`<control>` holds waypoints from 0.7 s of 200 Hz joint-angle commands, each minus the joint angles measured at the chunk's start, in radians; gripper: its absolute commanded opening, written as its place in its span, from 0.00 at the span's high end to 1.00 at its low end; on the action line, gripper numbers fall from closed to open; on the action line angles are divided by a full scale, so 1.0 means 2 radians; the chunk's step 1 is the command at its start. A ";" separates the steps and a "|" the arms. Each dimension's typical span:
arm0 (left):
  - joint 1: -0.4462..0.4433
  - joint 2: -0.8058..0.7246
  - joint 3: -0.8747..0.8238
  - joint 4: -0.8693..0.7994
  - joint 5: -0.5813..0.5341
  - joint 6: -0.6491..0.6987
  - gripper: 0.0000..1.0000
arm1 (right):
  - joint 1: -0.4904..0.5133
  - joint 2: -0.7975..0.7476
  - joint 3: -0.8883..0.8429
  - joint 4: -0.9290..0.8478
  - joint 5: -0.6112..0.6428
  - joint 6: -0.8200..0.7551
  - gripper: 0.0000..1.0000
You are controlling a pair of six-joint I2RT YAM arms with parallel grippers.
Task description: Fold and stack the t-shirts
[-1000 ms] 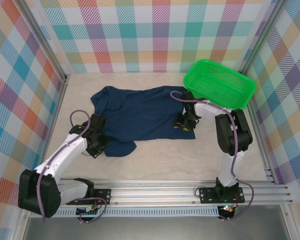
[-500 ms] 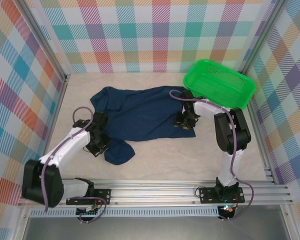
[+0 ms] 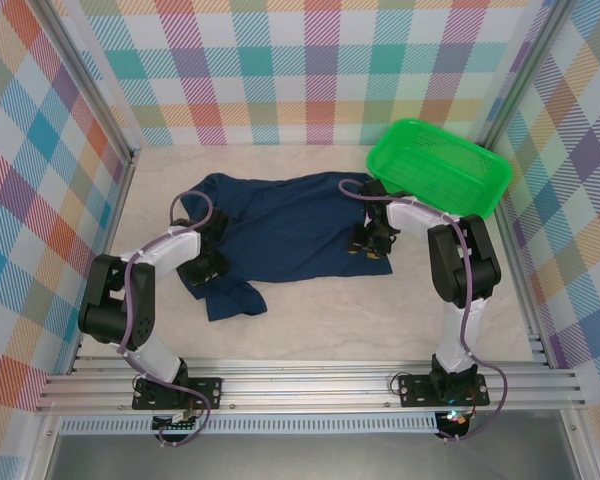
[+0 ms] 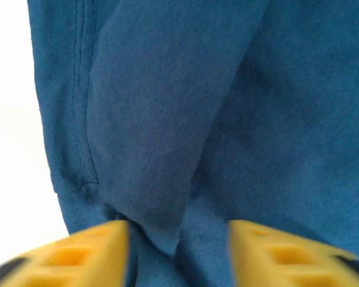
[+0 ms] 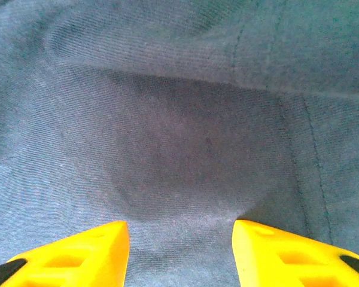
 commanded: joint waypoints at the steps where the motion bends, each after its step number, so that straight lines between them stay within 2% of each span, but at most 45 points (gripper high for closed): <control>1: -0.005 -0.059 -0.004 -0.027 -0.038 0.008 0.36 | -0.004 -0.027 -0.007 -0.009 0.011 -0.001 0.51; 22: -0.019 -0.158 -0.038 -0.056 -0.036 -0.017 0.38 | -0.004 -0.064 -0.019 -0.012 0.013 0.002 0.50; 45: -0.035 -0.242 -0.106 -0.077 0.021 -0.054 0.47 | -0.004 -0.099 -0.044 -0.008 0.000 0.010 0.50; 62: -0.038 -0.277 -0.160 -0.058 0.067 -0.070 0.57 | -0.003 -0.122 -0.065 -0.001 -0.024 0.019 0.50; 77: -0.038 -0.281 -0.189 -0.026 0.092 -0.082 0.58 | -0.003 -0.140 -0.083 0.009 -0.045 0.024 0.50; 99: -0.038 -0.244 -0.201 0.012 0.106 -0.084 0.58 | -0.003 -0.159 -0.099 0.014 -0.059 0.025 0.50; 120: -0.038 -0.203 -0.203 0.018 0.102 -0.080 0.59 | -0.003 -0.165 -0.100 0.008 -0.062 0.023 0.50; 140: -0.038 -0.199 -0.211 0.035 0.099 -0.073 0.60 | -0.003 -0.170 -0.103 0.007 -0.061 0.024 0.50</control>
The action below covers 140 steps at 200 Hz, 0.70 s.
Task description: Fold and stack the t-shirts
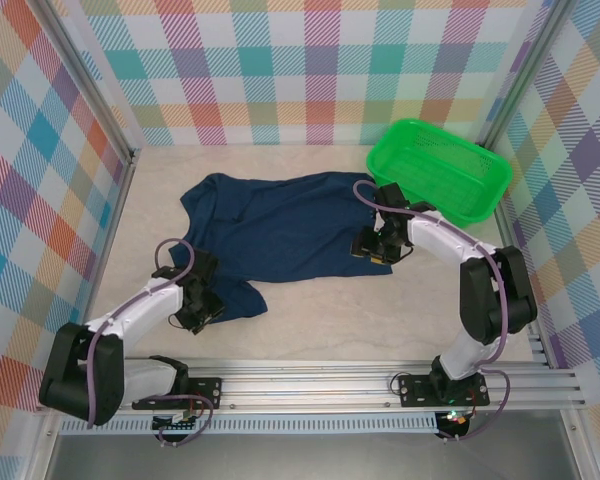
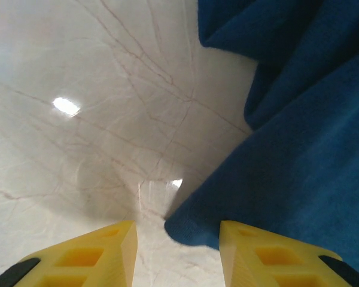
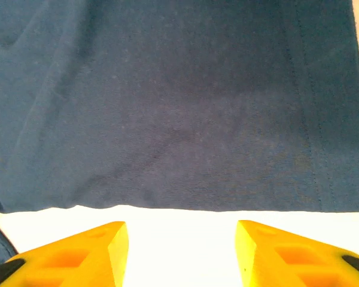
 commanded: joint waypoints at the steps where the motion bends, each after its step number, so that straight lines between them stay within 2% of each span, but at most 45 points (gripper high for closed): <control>1: -0.005 0.004 -0.010 0.027 0.009 0.000 0.60 | -0.003 -0.019 -0.005 -0.001 -0.014 0.007 0.50; 51: -0.005 0.032 -0.019 0.063 0.007 0.002 0.70 | -0.003 -0.018 -0.010 0.002 -0.017 0.011 0.50; 72: -0.005 0.045 -0.017 0.083 0.000 0.004 0.81 | -0.004 -0.018 -0.011 -0.001 -0.015 0.009 0.50; 84: -0.006 0.047 -0.012 0.083 -0.007 0.005 0.90 | -0.004 -0.020 -0.012 -0.005 -0.006 0.011 0.50; 96: -0.009 0.031 0.000 0.062 -0.020 0.002 1.00 | -0.006 -0.024 -0.012 -0.013 0.014 0.014 0.49; 116: -0.015 -0.029 0.029 -0.013 -0.061 -0.016 1.00 | -0.026 -0.038 -0.020 -0.032 0.058 0.046 0.48; 140: -0.016 -0.111 0.053 -0.091 -0.101 -0.042 1.00 | -0.059 -0.045 -0.046 -0.019 0.057 0.078 0.50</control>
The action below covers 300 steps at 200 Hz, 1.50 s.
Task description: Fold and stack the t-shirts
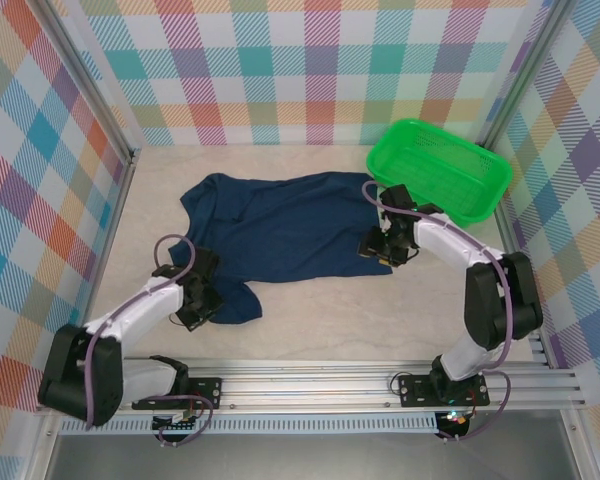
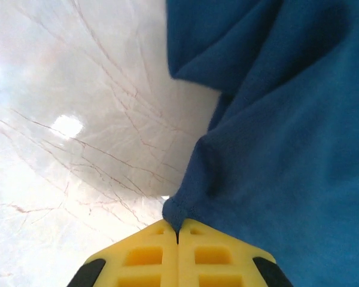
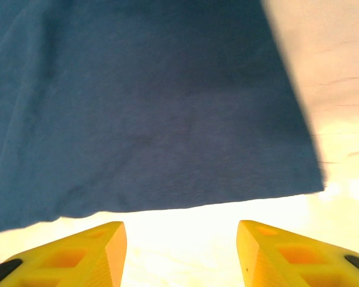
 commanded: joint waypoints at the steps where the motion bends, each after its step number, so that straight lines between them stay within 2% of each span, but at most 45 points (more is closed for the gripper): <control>1: -0.008 -0.077 0.034 -0.077 -0.060 -0.030 1.00 | -0.031 -0.016 -0.022 -0.012 0.024 0.041 0.50; 25: -0.008 -0.113 0.040 -0.106 -0.072 -0.033 1.00 | -0.039 0.006 -0.027 -0.010 0.015 0.045 0.52; 64: -0.008 -0.114 0.048 -0.109 -0.072 -0.039 1.00 | -0.041 0.022 -0.049 0.016 0.016 0.057 0.53; 94: -0.008 -0.109 0.052 -0.106 -0.071 -0.034 1.00 | -0.041 0.070 -0.027 0.025 0.002 0.053 0.59; 128: -0.008 -0.108 0.057 -0.103 -0.070 -0.030 1.00 | -0.041 0.086 -0.026 0.031 0.006 0.060 0.62; 148: -0.008 -0.106 0.064 -0.098 -0.070 -0.029 1.00 | -0.041 0.099 -0.025 0.052 -0.002 0.059 0.73; 169: -0.008 -0.102 0.085 -0.093 -0.080 -0.025 1.00 | -0.035 0.107 -0.005 0.068 -0.008 0.047 0.94; 179: -0.007 -0.097 0.107 -0.094 -0.091 -0.019 1.00 | -0.028 0.101 0.012 0.064 -0.006 0.038 1.00; 228: 0.009 -0.024 0.307 -0.083 -0.149 0.032 1.00 | -0.010 0.009 0.114 0.049 -0.004 0.015 1.00; 256: 0.019 0.012 0.430 -0.077 -0.182 0.062 1.00 | -0.009 -0.037 0.169 0.063 -0.028 0.006 1.00; 284: 0.020 0.003 0.516 -0.062 -0.242 0.080 1.00 | -0.008 -0.091 0.200 0.085 -0.047 -0.002 1.00; 300: 0.020 -0.021 0.538 -0.027 -0.256 0.094 1.00 | -0.008 -0.130 0.204 0.103 -0.055 -0.007 1.00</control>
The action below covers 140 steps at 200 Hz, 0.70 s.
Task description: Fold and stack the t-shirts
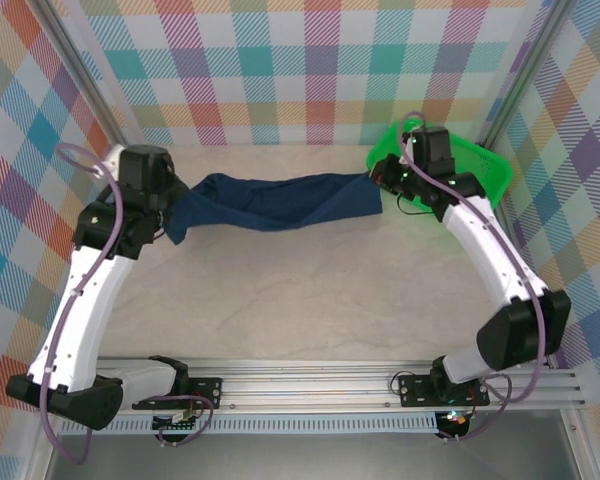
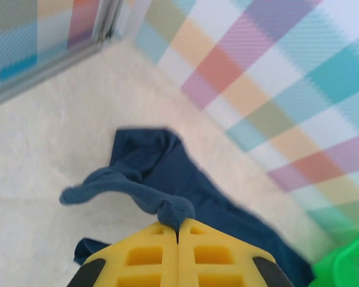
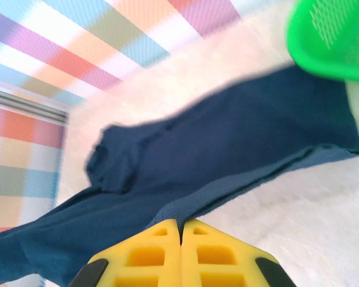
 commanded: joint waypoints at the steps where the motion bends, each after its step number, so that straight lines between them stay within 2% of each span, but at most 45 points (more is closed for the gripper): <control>1: 0.003 -0.039 0.042 0.045 -0.061 0.036 1.00 | 0.002 -0.053 0.014 0.026 -0.025 -0.018 1.00; 37: 0.003 -0.091 0.088 0.130 -0.054 0.099 1.00 | 0.001 -0.143 0.014 0.059 -0.041 -0.018 1.00; 68: 0.003 -0.075 0.181 0.160 -0.051 0.158 1.00 | 0.002 -0.167 0.042 0.064 -0.055 -0.004 1.00; 87: 0.003 -0.014 0.270 0.135 -0.047 0.180 1.00 | 0.001 -0.149 0.062 0.073 -0.061 0.014 1.00; 110: 0.009 0.090 0.373 0.057 -0.034 0.176 1.00 | 0.002 -0.095 0.093 0.081 -0.070 0.038 1.00; 124: 0.035 0.153 0.417 0.009 0.002 0.147 1.00 | 0.001 -0.049 0.118 0.081 -0.082 0.052 1.00; 140: 0.079 0.203 0.424 -0.006 0.056 0.104 1.00 | 0.002 0.003 0.138 0.098 -0.100 0.068 1.00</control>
